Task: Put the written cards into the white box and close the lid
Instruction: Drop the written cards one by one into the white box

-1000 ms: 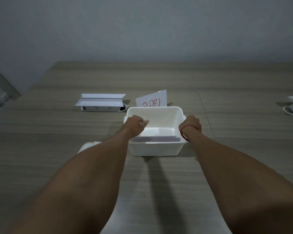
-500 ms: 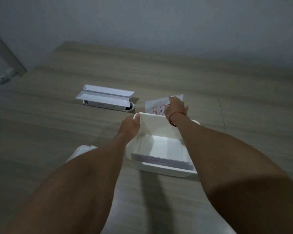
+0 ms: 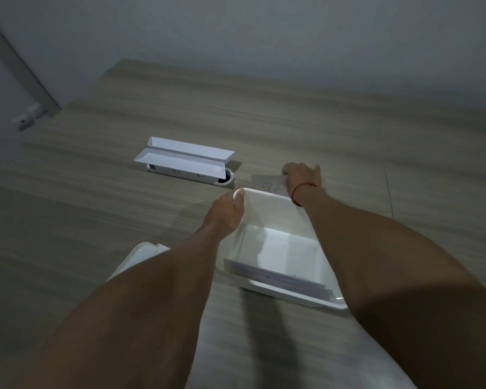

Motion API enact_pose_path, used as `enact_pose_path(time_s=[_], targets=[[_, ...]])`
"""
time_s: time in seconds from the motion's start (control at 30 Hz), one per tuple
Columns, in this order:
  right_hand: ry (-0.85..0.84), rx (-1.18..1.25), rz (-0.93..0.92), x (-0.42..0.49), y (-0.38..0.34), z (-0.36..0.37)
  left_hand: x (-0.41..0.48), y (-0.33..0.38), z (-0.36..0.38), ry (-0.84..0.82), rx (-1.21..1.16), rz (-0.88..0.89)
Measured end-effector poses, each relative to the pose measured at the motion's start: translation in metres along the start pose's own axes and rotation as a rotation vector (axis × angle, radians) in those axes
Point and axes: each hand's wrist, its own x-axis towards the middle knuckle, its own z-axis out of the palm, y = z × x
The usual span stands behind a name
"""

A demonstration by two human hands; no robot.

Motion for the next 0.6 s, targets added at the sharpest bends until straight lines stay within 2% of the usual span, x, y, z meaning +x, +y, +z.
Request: enact_pose_path(time_s=[0.2, 0.43, 0.6], targets=[[0.073, 0.143, -0.078, -0.031, 0.003, -0.033, -0.009, 0.012, -0.004, -0.028, 0.062, -0.124], [0.359, 0.192, -0.048, -0.065, 0.008, -0.092, -0.048, 0.025, -0.014, -0.007, 0.02, -0.133], [0.371, 0.277, -0.03, -0.093, 0.012, -0.107, -0.069, 0.03, -0.023, -0.015, 0.024, -0.213]])
